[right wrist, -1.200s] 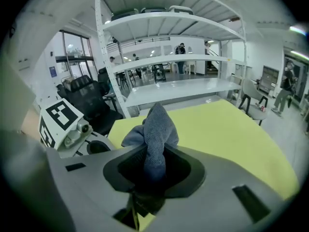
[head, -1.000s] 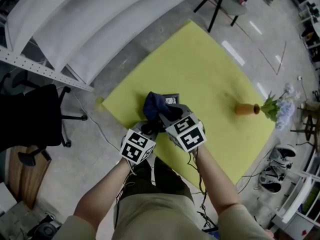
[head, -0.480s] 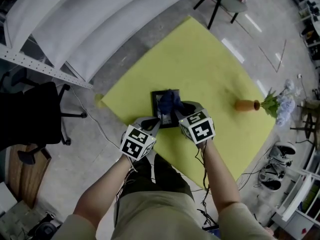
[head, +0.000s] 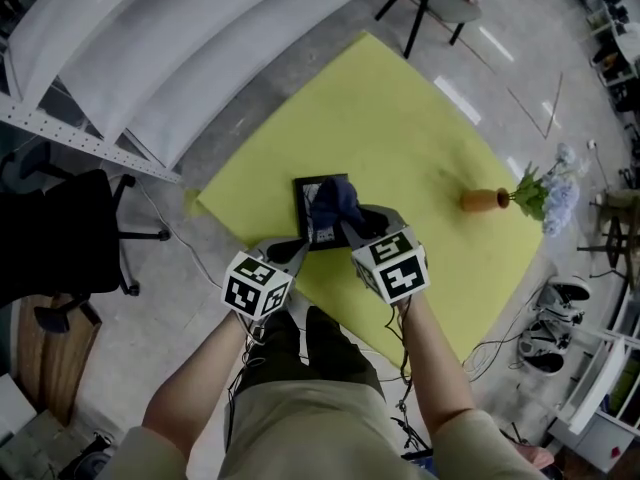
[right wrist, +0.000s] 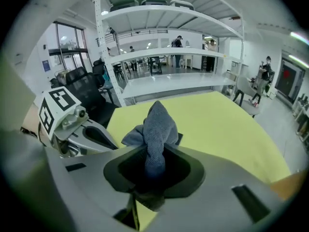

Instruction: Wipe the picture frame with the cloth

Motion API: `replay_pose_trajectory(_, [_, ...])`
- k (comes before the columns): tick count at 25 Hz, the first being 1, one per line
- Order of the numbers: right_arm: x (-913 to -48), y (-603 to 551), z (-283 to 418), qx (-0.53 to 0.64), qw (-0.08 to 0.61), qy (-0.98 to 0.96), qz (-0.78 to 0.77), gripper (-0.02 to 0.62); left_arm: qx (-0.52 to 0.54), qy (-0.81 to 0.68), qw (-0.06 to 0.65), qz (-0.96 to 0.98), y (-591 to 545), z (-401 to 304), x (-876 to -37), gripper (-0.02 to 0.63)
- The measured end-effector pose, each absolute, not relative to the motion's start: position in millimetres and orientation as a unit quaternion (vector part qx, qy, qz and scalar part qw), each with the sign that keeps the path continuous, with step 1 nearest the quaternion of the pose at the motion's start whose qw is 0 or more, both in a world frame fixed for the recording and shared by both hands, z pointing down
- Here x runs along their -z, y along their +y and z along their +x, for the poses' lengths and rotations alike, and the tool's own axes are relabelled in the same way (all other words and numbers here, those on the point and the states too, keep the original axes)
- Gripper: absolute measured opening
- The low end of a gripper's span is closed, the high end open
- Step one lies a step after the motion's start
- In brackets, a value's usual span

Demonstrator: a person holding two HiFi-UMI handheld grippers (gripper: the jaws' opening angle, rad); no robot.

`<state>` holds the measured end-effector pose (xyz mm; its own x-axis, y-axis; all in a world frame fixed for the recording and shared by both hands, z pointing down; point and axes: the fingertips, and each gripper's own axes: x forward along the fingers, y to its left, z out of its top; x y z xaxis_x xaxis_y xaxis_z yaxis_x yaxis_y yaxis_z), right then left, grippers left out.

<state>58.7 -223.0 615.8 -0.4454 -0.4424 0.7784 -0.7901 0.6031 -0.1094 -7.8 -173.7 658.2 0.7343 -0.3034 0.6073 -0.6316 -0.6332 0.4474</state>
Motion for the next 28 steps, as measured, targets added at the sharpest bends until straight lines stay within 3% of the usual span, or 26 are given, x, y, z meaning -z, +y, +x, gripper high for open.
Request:
replay_pose_trajectory(6, [-638.1, -191.3, 6.7, -0.269, 0.366, -0.829, 0.326, 0.097, -0.26, -0.255, 0.331, 0.871, -159.2, -0.8, -665.0, 0.006])
replay_pose_trajectory(11, [-657.3, -179.0, 4.7, -0.296, 0.375, -0.818, 0.321, 0.095, -0.261, -0.269, 0.338, 0.863, -160.2, -0.6, -667.1, 0.006])
replay_pose_trajectory(28, [-638.1, -174.1, 161.1, -0.319, 0.376, -0.731, 0.472, 0.095, -0.254, -0.308, 0.355, 0.845, -167.7, -14.4, -657.8, 0.006])
